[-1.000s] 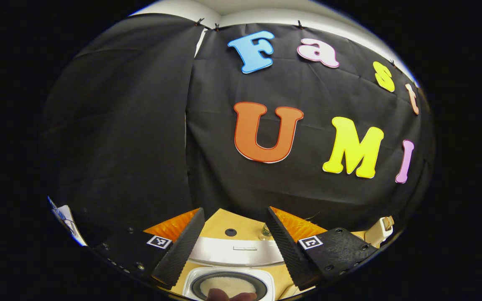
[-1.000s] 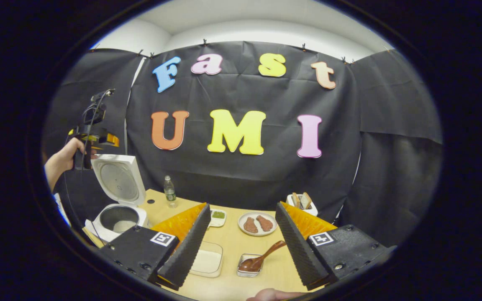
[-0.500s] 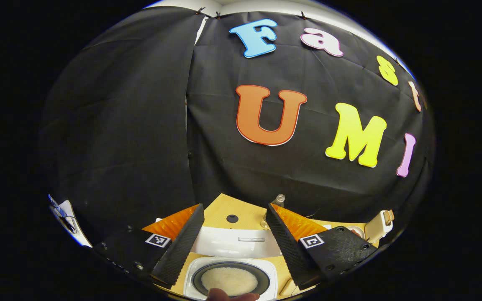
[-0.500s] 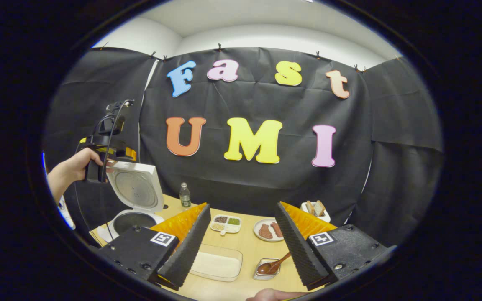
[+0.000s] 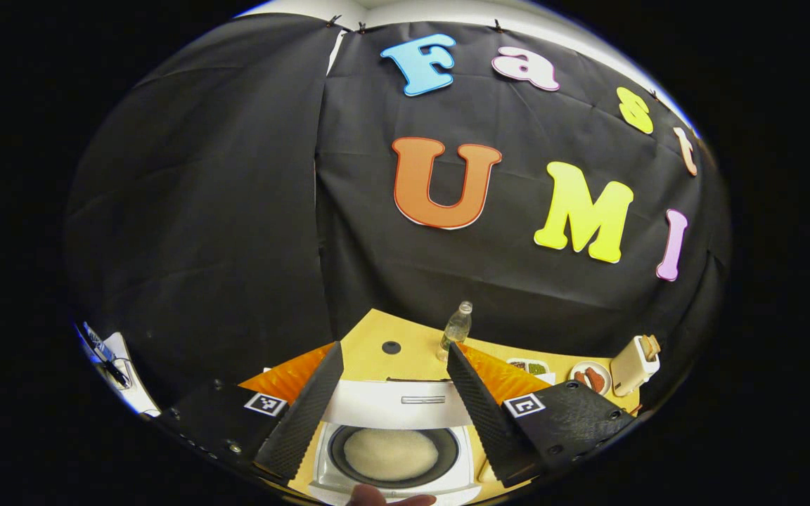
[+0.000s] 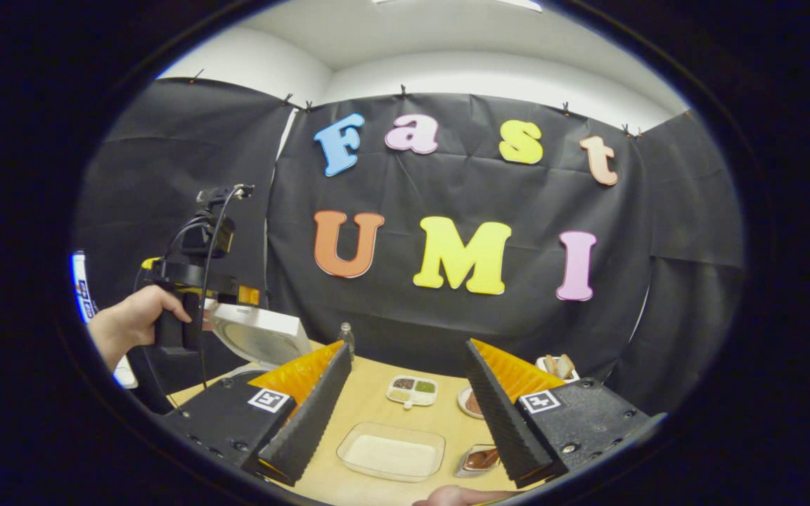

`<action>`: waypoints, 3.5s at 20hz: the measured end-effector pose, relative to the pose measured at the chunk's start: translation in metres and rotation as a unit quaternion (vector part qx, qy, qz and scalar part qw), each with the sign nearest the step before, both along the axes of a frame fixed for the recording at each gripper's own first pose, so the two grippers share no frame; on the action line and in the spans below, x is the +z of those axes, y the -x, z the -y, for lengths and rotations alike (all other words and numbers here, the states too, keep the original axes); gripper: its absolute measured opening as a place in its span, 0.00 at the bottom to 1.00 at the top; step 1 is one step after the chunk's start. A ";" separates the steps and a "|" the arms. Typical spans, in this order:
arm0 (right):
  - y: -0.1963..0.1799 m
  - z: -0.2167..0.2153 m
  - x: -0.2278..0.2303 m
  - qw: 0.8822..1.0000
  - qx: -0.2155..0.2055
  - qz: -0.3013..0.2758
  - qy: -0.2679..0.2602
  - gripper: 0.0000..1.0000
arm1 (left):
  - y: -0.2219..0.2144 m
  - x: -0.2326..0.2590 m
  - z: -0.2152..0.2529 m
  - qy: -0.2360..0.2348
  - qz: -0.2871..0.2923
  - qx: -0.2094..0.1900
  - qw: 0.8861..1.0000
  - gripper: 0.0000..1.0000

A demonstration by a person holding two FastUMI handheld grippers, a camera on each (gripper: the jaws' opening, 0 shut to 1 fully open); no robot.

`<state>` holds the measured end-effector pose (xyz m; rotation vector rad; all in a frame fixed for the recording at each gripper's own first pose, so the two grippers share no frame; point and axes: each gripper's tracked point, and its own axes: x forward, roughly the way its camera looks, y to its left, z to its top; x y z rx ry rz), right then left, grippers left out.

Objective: Close the left gripper, press the button to open the rice cooker; take a wooden spoon from the chopstick holder with the right hand, scoop a spoonful of rice and pour it into the rice cooker, then put the wooden spoon back into the chopstick holder.

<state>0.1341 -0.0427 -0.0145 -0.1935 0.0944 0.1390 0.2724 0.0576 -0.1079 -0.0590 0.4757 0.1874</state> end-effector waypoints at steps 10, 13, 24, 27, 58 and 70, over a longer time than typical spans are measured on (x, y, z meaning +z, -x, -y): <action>0.014 -0.002 -0.024 1.000 0.004 -0.014 -0.021 1.00 | 0.085 -0.123 0.001 0.052 -0.100 0.039 0.993 0.96; 0.016 0.003 -0.030 0.999 -0.002 -0.022 -0.031 1.00 | 0.094 -0.141 0.003 0.023 -0.102 0.022 0.994 0.96; 0.013 0.041 -0.067 0.994 -0.043 -0.064 -0.075 1.00 | 0.109 -0.174 0.007 -0.004 -0.117 0.015 0.993 0.97; 0.010 0.041 -0.072 0.994 -0.038 -0.068 -0.083 1.00 | 0.113 -0.181 0.010 0.001 -0.119 0.023 0.993 0.98; -0.006 0.061 -0.098 0.988 0.015 -0.099 -0.113 1.00 | 0.112 -0.131 0.022 -0.065 0.023 0.000 0.998 0.96; -0.020 0.099 -0.109 0.984 0.018 -0.108 -0.143 0.99 | 0.144 -0.178 0.039 -0.037 -0.070 0.006 0.997 0.97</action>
